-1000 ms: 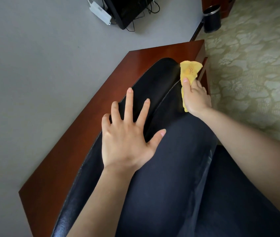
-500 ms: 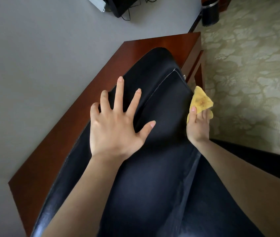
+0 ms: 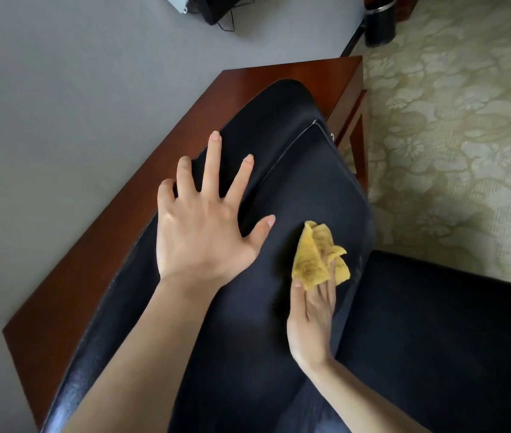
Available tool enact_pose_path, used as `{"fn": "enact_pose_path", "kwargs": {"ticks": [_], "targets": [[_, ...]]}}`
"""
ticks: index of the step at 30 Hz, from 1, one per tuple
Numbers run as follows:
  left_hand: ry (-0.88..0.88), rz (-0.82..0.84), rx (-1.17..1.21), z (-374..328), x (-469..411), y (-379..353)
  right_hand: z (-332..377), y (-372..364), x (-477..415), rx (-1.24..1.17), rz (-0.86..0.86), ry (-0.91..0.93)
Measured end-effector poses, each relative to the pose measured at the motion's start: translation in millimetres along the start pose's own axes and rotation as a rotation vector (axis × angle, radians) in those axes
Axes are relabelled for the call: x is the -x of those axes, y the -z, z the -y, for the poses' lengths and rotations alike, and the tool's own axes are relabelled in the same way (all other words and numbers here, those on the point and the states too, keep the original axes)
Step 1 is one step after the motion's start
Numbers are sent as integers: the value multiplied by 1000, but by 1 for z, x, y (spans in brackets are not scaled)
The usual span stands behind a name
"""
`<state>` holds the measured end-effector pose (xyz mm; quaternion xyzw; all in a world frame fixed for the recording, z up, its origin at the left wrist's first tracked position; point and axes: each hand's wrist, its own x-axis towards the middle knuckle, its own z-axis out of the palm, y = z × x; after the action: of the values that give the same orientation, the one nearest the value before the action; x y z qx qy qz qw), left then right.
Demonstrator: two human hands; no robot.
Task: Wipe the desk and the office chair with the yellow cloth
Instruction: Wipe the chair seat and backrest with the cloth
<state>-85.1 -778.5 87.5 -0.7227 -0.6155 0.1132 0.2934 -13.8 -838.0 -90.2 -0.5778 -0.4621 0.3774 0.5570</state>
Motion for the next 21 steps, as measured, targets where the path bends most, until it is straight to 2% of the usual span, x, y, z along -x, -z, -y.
{"fn": "enact_pose_path", "kwargs": {"ticks": [4, 12, 15, 21], "targets": [[-6, -6, 11, 0, 0, 1, 31, -5, -29, 36, 51, 170], [-9, -41, 25, 1, 0, -2, 42, -1, -121, 121, -65, 192], [-15, -62, 7, 1, 0, -4, 24, 8, -143, 123, -93, 109], [-37, -67, -1, 4, -1, -7, -18, 23, -145, -2, -121, -265]]}}
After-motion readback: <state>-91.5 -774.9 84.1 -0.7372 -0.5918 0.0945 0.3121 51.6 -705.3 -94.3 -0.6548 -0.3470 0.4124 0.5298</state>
